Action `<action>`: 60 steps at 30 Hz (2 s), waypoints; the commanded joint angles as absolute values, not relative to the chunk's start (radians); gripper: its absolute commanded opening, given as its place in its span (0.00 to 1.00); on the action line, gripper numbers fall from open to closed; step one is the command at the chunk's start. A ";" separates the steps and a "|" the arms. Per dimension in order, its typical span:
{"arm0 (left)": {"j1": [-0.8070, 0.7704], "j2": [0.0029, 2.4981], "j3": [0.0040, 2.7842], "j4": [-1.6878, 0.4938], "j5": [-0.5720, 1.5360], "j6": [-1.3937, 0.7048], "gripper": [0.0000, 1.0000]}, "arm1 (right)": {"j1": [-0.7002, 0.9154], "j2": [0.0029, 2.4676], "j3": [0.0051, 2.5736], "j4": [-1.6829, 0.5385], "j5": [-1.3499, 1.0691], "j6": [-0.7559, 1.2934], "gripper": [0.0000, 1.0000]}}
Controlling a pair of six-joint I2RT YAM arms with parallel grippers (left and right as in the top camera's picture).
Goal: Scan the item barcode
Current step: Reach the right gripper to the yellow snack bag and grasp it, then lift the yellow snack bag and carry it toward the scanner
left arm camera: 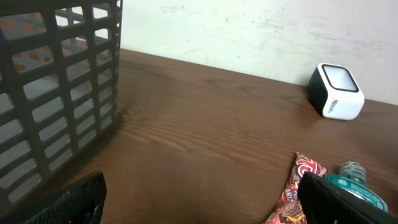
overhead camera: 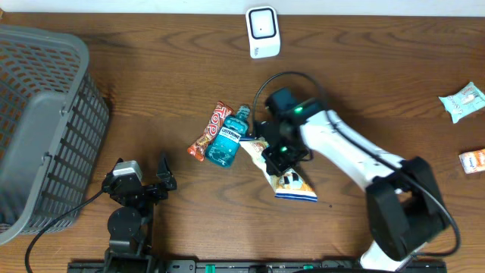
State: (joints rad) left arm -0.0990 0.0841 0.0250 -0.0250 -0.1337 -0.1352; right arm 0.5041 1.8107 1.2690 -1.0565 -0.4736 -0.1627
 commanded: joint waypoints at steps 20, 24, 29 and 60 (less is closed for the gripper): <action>-0.094 0.084 0.004 -0.059 -0.150 -0.144 0.98 | 0.322 1.758 1.262 -1.307 -1.478 -0.789 0.01; -0.095 0.084 0.004 -0.059 -0.150 -0.144 0.98 | 0.323 1.758 1.261 -1.414 -1.473 -1.090 0.01; -0.095 0.084 0.004 -0.059 -0.150 -0.144 0.98 | 0.350 1.758 1.260 -1.482 -1.510 -1.353 0.01; -0.095 0.084 0.004 -0.059 -0.150 -0.144 0.98 | 0.440 1.758 1.260 -1.413 -1.562 -1.386 0.01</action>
State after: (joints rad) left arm -0.0990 0.0841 0.0250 -0.0246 -0.1337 -0.1352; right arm 0.4480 1.7718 1.2629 -1.4075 -1.4967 -1.3708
